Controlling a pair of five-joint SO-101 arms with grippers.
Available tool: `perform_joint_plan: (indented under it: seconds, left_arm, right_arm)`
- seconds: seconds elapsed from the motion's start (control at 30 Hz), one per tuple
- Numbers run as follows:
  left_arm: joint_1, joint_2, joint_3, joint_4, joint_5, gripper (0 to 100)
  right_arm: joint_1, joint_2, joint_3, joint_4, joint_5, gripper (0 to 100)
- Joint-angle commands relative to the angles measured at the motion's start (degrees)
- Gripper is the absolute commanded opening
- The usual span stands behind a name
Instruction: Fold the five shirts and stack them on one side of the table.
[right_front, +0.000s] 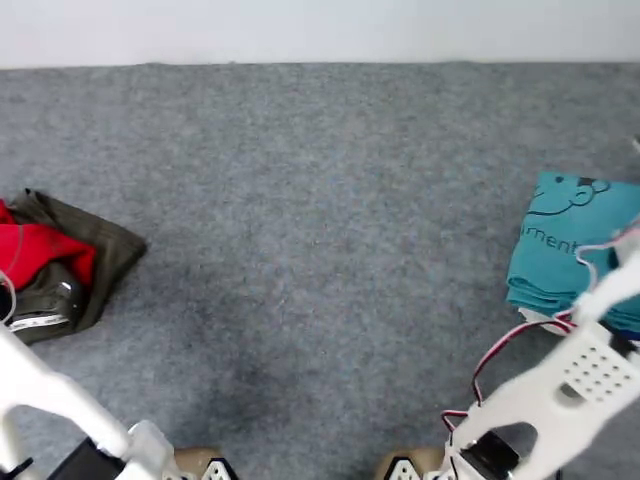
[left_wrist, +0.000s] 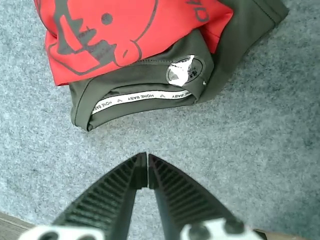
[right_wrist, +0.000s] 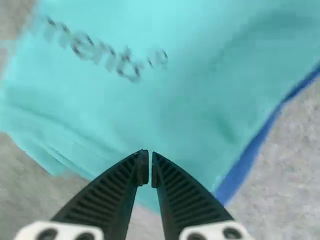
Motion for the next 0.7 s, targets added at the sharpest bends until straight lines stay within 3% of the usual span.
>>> perform_joint_plan:
  seconds: [0.0, 0.27, 0.53, 0.67]
  left_arm:
    - [-0.1, -1.8, -0.2, -0.7, -0.4, 2]
    - [-0.1, -2.3, -0.2, -0.6, -0.4, 2]
    - [-0.1, -2.3, -0.3, -0.6, -0.4, 2]
    - [-0.1, -1.7, -0.3, -1.1, -0.6, 4]
  right_arm:
    - [4.4, 4.0, -0.6, 0.4, 3.2, 1.0]
    - [4.7, -2.0, -10.8, 2.4, 2.9, 1.0]
    - [0.5, -18.4, -4.3, 2.4, 2.5, 1.0]
    - [-3.1, -25.8, 7.4, 2.4, -7.4, 1.0]
